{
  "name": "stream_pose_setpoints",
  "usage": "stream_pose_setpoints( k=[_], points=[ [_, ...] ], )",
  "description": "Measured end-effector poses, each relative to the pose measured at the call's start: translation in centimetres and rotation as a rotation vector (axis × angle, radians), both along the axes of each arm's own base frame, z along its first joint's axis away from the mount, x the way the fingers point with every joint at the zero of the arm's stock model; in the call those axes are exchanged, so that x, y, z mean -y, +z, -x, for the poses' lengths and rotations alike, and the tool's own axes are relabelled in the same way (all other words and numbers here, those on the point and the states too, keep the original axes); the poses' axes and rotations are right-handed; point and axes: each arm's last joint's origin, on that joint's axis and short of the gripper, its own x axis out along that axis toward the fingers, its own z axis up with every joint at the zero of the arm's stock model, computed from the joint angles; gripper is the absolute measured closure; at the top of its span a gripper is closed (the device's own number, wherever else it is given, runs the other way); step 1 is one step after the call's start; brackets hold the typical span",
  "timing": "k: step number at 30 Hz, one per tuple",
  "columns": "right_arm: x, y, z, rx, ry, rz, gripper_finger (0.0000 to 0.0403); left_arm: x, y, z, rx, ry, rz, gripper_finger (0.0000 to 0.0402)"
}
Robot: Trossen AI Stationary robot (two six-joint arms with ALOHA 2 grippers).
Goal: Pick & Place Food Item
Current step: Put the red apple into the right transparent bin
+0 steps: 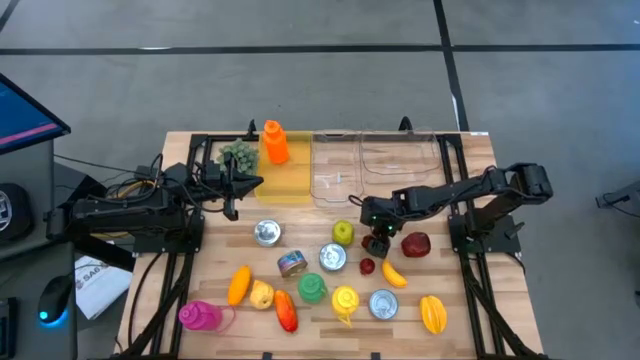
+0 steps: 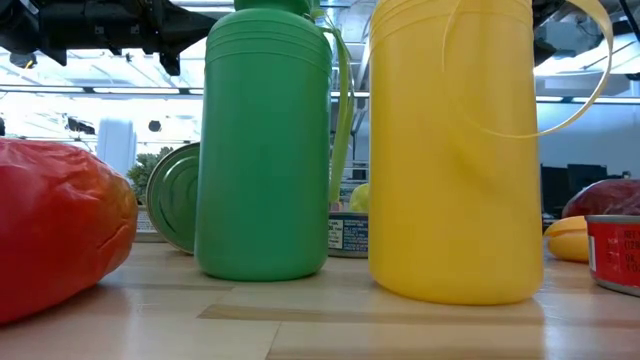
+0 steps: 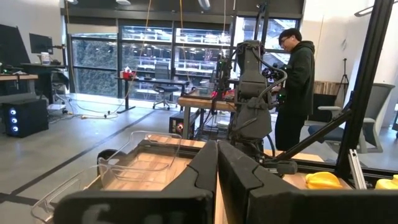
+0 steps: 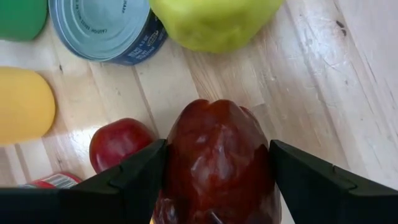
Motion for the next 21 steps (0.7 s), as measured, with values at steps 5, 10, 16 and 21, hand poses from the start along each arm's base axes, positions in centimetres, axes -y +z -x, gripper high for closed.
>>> stream_pose_setpoints(
  k=[5,10,16,21],
  points=[
    [0.28,0.20,-0.07,0.026,0.017,0.004,0.0131,0.00,0.00,0.00,0.000,0.000,0.000,0.0401],
    [0.29,0.25,-0.08,0.033,0.028,0.013,0.0154,0.00,-0.04,-0.01,-0.004,0.000,0.001,0.0401],
    [0.30,0.25,-0.06,0.031,0.032,0.016,0.0188,-0.01,-0.15,-0.03,-0.015,0.000,0.005,0.0401],
    [0.30,0.26,-0.07,0.032,0.034,0.018,0.0195,-0.01,-0.15,-0.03,-0.015,0.000,0.005,0.0401]
  ],
)
